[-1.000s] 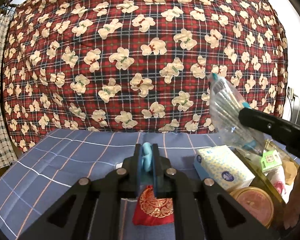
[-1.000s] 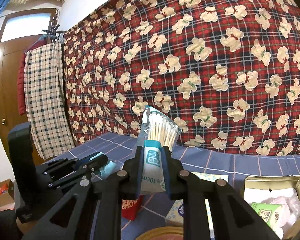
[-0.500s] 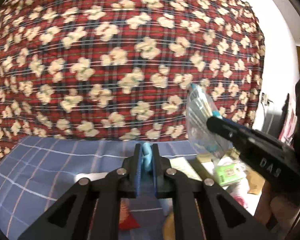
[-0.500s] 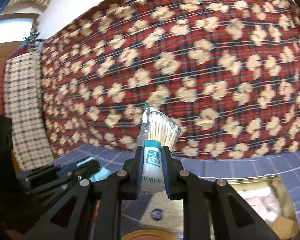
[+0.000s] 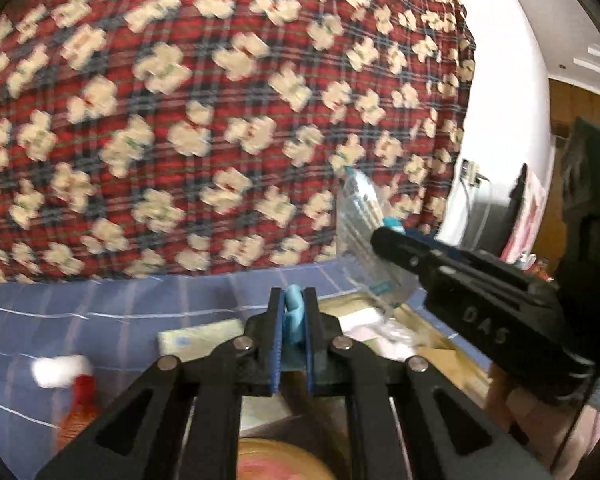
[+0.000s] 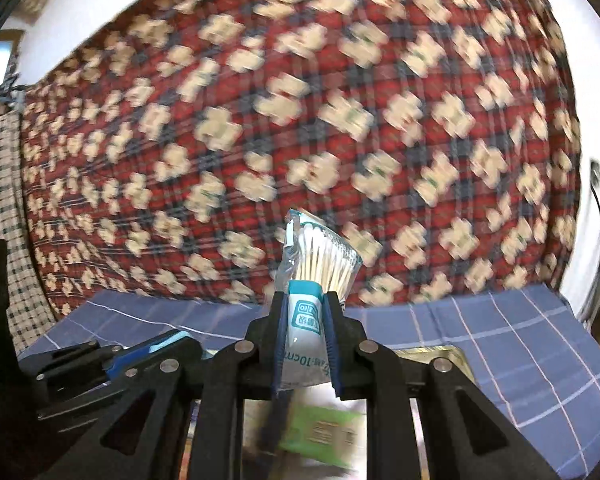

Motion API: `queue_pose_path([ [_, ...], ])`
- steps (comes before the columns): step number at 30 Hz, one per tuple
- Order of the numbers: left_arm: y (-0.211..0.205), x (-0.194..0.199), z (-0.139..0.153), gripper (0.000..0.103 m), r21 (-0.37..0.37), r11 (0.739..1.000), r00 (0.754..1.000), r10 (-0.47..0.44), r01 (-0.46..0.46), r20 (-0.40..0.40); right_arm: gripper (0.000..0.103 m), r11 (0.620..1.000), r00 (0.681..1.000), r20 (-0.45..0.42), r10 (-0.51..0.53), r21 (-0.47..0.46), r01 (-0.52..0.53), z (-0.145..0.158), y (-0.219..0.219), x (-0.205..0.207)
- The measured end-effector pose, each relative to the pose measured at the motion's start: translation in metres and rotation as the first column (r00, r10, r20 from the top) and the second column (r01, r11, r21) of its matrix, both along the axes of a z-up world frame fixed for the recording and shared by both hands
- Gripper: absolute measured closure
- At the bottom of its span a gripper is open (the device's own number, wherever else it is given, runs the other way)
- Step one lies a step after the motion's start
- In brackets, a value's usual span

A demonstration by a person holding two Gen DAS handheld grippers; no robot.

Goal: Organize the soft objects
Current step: 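Open the left tool over the tray while the right tool releases the swab pack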

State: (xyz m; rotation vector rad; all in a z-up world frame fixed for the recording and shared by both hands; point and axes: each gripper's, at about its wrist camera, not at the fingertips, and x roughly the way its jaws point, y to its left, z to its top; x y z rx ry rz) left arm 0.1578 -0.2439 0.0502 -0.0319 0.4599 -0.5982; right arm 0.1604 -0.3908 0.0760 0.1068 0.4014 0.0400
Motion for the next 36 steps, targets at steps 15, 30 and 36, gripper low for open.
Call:
queue_pose_path([
  [15,-0.072,0.000,-0.033,0.097,0.041,0.980,0.973,-0.187,0.194,-0.138,0.083,0.985,0.955,-0.248,-0.160,-0.107,0.137,-0.043,-0.059,0.017],
  [30,-0.081,-0.002,-0.044,0.091,0.046,0.967,0.956,-0.240,0.251,-0.171,0.083,0.979,0.935,-0.296,-0.198,-0.104,0.174,-0.054,-0.073,0.023],
  [36,-0.086,-0.009,-0.044,0.038,0.078,0.963,0.958,-0.247,0.260,-0.143,0.081,0.978,0.938,-0.278,-0.206,-0.080,0.191,-0.051,-0.076,0.022],
])
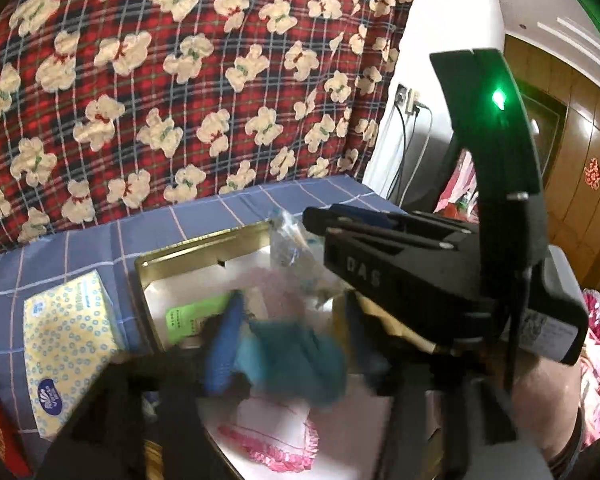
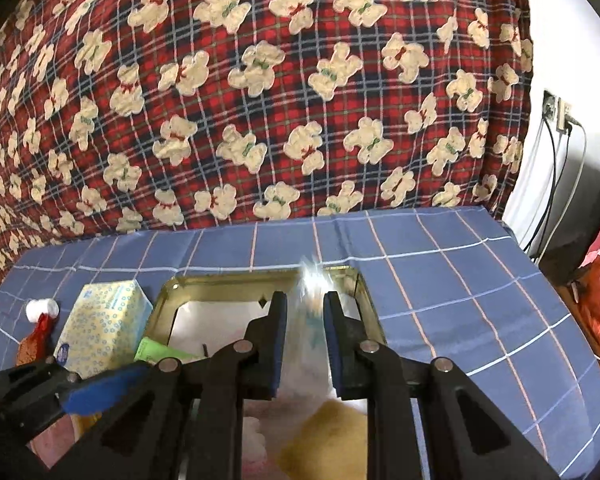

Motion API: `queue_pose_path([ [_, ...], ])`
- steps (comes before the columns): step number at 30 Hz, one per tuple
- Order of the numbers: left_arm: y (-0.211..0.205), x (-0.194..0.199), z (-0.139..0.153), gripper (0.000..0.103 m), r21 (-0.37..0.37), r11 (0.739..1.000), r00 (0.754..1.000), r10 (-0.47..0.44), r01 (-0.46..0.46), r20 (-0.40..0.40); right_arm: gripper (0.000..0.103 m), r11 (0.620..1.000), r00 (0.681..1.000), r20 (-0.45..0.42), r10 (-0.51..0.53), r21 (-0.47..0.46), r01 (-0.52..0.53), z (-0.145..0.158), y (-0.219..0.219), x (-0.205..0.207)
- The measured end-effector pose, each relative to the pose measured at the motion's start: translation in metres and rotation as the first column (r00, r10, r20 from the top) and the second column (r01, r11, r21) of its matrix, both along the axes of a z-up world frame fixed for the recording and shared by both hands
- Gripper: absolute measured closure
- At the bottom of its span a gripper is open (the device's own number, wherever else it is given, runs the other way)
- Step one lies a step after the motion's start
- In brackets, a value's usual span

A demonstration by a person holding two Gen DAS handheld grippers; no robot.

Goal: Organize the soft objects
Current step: 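Open the left tool over the tray while the right tool releases the swab pack, then withdraw both open tools toward the red pouch and white gauze roll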

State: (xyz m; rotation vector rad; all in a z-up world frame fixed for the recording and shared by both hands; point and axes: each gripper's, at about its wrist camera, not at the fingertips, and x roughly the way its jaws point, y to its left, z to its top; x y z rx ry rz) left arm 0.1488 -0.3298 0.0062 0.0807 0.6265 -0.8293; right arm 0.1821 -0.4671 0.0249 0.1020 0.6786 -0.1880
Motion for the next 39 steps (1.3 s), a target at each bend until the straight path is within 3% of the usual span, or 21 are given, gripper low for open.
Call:
queue_pose_path([
  [1,0.001,-0.001,0.002,0.038,-0.004,1.000,1.000,0.005,-0.005,0.014,0.079,1.000,1.000,0.012,-0.006,0.001,0.006,0.002,-0.001,-0.002],
  [5,0.010,-0.002,0.009,0.031,-0.051,0.999,1.000,0.011,-0.010,0.013,0.052,1.000,0.991,0.133,-0.016,0.009,0.015,0.018,-0.001,-0.015],
  [7,0.016,0.000,0.012,0.030,-0.058,0.998,0.999,0.038,-0.037,0.028,0.047,1.000,0.980,0.196,-0.009,0.013,0.007,0.027,0.002,-0.022],
  [11,0.035,0.005,0.020,0.030,-0.076,0.990,0.992,0.122,-0.120,0.028,0.045,0.997,0.952,0.307,0.022,0.065,-0.044,0.037,0.006,-0.035],
  [19,0.109,0.009,0.026,0.022,-0.088,0.952,0.954,0.298,-0.294,0.033,0.042,0.993,0.931,0.362,0.048,0.085,-0.084,0.040,0.019,-0.038],
  [22,0.148,0.011,0.025,0.019,-0.068,0.919,0.918,0.391,-0.387,0.061,0.042,0.984,0.921,0.373,0.109,0.088,-0.152,0.042,0.039,-0.038],
  [24,0.176,0.016,0.024,0.009,-0.055,0.884,0.879,0.468,-0.465,0.087,0.041,0.968,0.916,0.357,0.181,0.099,-0.230,0.045,0.059,-0.034],
  [26,0.210,0.026,0.023,0.009,-0.038,0.817,0.809,0.575,-0.575,0.121,0.041,0.936,0.904,0.329,0.274,0.123,-0.329,0.045,0.084,-0.028],
  [28,0.239,0.041,0.021,0.007,-0.025,0.770,0.763,0.636,-0.638,0.121,0.041,0.901,0.885,0.303,0.353,0.145,-0.409,0.044,0.108,-0.022],
  [31,0.278,0.063,0.014,0.006,-0.007,0.692,0.690,0.721,-0.722,0.070,0.041,0.863,0.862,0.207,0.463,0.118,-0.492,0.037,0.162,-0.011],
  [33,0.296,0.072,0.008,0.006,-0.005,0.663,0.662,0.748,-0.749,0.047,0.041,0.837,0.839,0.120,0.530,0.082,-0.541,0.029,0.201,-0.004],
  [34,0.310,0.077,0.001,0.006,-0.012,0.633,0.632,0.774,-0.774,0.021,0.041,0.826,0.828,0.081,0.555,0.066,-0.560,0.025,0.217,-0.001],
  [36,0.325,0.078,-0.008,0.006,-0.036,0.601,0.601,0.799,-0.799,-0.005,0.041,0.805,0.806,-0.001,0.592,0.038,-0.592,0.015,0.250,0.004],
  [37,0.334,0.083,-0.015,0.006,-0.009,0.582,0.581,0.813,-0.813,-0.039,0.041,0.795,0.794,-0.030,0.607,0.029,-0.606,0.011,0.261,0.005],
  [39,0.347,0.084,-0.018,0.006,-0.018,0.563,0.562,0.823,-0.826,-0.076,0.041,0.783,0.780,-0.081,0.621,0.040,-0.620,0.004,0.279,0.011],
])
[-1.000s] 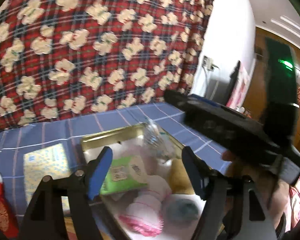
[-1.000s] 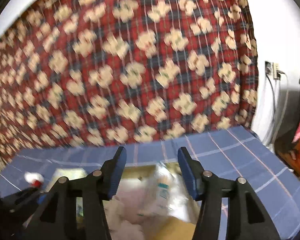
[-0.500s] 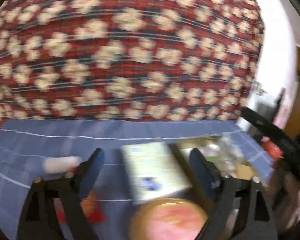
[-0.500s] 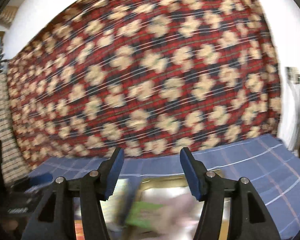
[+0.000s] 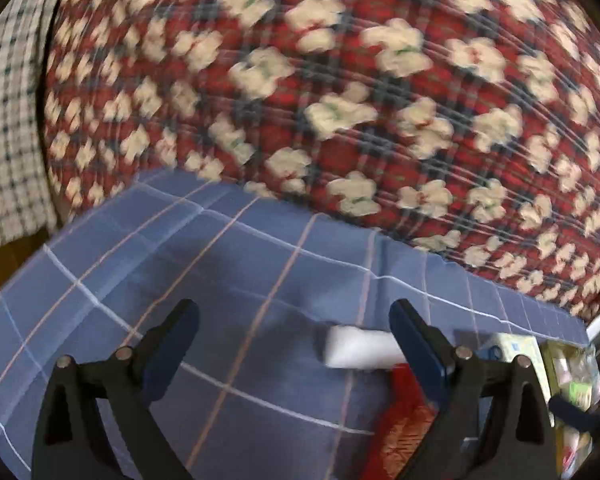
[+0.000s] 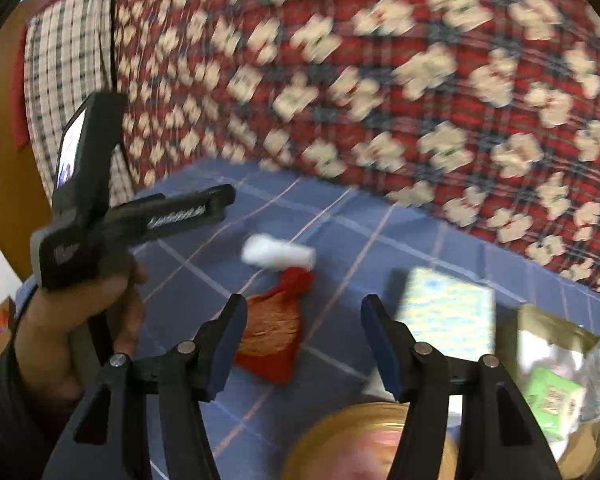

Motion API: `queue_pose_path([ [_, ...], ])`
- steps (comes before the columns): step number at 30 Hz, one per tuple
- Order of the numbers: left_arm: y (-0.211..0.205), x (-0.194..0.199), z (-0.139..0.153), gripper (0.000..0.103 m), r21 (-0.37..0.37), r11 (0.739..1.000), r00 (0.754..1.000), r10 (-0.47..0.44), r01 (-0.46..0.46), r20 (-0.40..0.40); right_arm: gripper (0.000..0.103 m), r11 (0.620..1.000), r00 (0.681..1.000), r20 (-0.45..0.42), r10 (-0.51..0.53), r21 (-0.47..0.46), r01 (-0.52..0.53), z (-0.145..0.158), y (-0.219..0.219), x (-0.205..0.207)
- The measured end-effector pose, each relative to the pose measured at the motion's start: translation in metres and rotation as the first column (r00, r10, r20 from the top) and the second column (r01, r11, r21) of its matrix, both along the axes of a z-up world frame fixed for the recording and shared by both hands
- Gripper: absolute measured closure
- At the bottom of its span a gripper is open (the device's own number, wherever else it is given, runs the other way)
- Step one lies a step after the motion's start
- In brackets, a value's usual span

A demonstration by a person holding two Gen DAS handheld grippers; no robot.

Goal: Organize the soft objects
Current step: 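Withdraw both open tools toward the red pouch and white gauze roll, then grasp the red drawstring pouch with the right tool while the left tool grasps the gauze roll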

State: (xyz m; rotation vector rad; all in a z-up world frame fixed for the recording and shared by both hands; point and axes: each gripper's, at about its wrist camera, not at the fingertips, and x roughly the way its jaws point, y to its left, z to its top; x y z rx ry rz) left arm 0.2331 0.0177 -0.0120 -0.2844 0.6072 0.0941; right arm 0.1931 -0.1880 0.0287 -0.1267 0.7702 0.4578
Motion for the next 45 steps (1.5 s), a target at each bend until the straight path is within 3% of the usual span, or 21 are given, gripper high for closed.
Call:
queue_pose_path([
  [3,0.006,0.002,-0.003,0.006,0.009,1.000,1.000,0.018,-0.018,-0.021,0.041,1.000,0.995,-0.095,0.005,0.029,-0.002,-0.014,0.012,0.013],
  [8,0.009,0.010,-0.016,0.006,-0.023,1.000,0.995,-0.007,0.004,-0.100,0.041,0.999,0.983,-0.184,-0.012,-0.036,0.006,-0.038,0.035,0.026],
  [17,0.014,0.006,-0.012,0.006,-0.044,0.999,0.996,0.008,-0.012,-0.089,0.041,0.994,0.962,-0.273,-0.026,-0.111,-0.005,-0.065,0.053,0.037],
  [19,0.017,0.006,-0.013,0.006,-0.056,0.998,0.996,0.015,-0.020,-0.088,0.052,0.991,0.960,-0.278,-0.015,-0.133,-0.023,-0.069,0.058,0.038],
  [21,0.018,0.005,-0.014,0.006,-0.063,0.998,0.996,0.019,-0.024,-0.088,0.070,0.987,0.964,-0.264,0.005,-0.153,-0.048,-0.069,0.061,0.034],
  [23,0.018,0.005,-0.015,0.006,-0.062,0.998,0.996,0.022,-0.028,-0.090,0.078,0.984,0.973,-0.226,0.036,-0.163,-0.074,-0.064,0.064,0.028],
  [31,0.012,0.007,-0.021,0.006,-0.028,0.999,0.994,0.023,-0.026,-0.104,0.078,0.997,0.997,-0.071,-0.019,-0.074,0.014,-0.022,0.026,0.019],
  [39,-0.053,0.013,-0.034,0.006,0.030,0.984,0.974,-0.172,0.178,-0.147,0.078,0.992,0.992,0.005,-0.129,-0.007,0.129,-0.002,-0.022,0.023],
  [45,-0.079,0.021,-0.023,0.004,0.131,0.971,0.969,-0.176,0.199,-0.171,0.078,0.983,0.985,0.029,-0.172,0.063,0.170,0.000,-0.044,0.026],
])
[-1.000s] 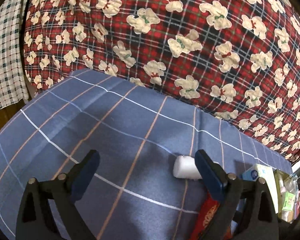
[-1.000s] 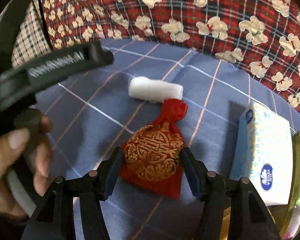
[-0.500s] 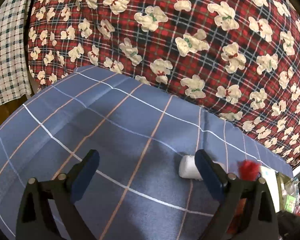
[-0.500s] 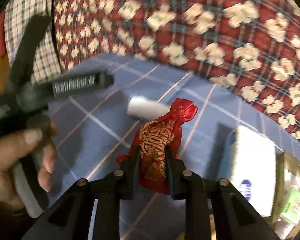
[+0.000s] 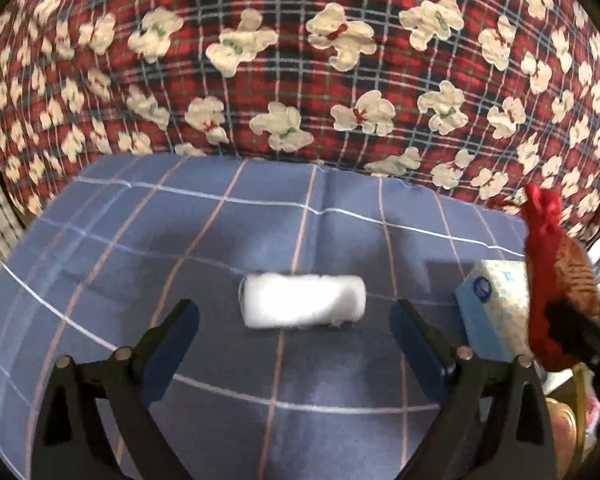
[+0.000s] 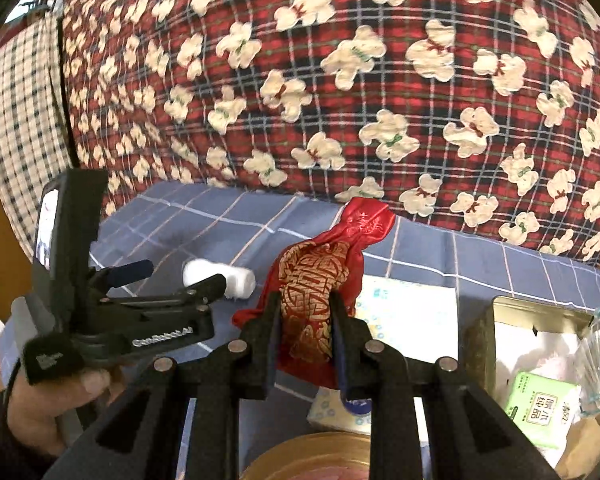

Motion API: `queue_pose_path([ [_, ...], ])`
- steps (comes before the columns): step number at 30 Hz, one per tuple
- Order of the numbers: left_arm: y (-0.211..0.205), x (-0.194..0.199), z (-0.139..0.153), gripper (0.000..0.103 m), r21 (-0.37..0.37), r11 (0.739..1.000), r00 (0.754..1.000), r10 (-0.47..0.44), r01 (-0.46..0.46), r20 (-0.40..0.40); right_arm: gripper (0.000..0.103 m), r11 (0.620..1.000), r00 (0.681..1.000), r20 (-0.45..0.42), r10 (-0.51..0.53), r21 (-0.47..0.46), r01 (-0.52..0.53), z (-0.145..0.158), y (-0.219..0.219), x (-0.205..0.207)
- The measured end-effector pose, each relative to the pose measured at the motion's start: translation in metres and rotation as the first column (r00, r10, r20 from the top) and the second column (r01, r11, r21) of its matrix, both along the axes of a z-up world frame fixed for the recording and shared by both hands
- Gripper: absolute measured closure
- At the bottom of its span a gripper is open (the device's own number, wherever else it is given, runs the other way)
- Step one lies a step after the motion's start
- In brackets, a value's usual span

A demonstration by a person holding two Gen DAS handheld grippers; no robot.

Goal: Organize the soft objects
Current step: 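Grasp the red drawstring pouch with the right tool while the left tool grasps the gauze roll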

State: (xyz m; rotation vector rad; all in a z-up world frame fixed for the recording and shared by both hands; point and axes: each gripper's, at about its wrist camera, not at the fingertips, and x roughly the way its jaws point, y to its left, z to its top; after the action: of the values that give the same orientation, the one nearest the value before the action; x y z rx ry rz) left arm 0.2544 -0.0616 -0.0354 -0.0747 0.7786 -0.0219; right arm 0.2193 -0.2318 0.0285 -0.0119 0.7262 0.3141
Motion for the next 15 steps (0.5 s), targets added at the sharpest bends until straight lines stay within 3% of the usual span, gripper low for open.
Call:
queue_pose_path([
  [3,-0.002,0.014,-0.008,0.003,0.021,1.000,0.999,0.017,-0.016,-0.044,0.078,1.000,1.000,0.011,0.001,0.014,-0.001,0.002,0.000,-0.003],
  [7,-0.001,0.022,-0.024,0.003,-0.031,0.999,0.997,0.017,-0.019,-0.075,0.078,1.000,1.000,-0.006,0.008,0.019,-0.008,-0.004,0.001,-0.001],
  [11,-0.006,0.027,-0.035,0.003,-0.013,1.000,0.996,0.011,-0.012,-0.091,0.078,1.000,1.000,-0.015,0.013,0.019,-0.013,-0.006,0.001,-0.001],
  [14,-0.003,0.029,-0.036,0.005,-0.037,0.999,0.995,0.006,-0.009,-0.095,0.078,1.000,1.000,-0.023,0.015,0.014,-0.015,-0.009,0.002,0.000],
  [15,-0.002,0.030,-0.036,0.013,-0.039,0.999,0.996,0.005,-0.009,-0.092,0.078,1.000,1.000,-0.026,0.017,0.012,-0.016,-0.009,0.002,0.000],
])
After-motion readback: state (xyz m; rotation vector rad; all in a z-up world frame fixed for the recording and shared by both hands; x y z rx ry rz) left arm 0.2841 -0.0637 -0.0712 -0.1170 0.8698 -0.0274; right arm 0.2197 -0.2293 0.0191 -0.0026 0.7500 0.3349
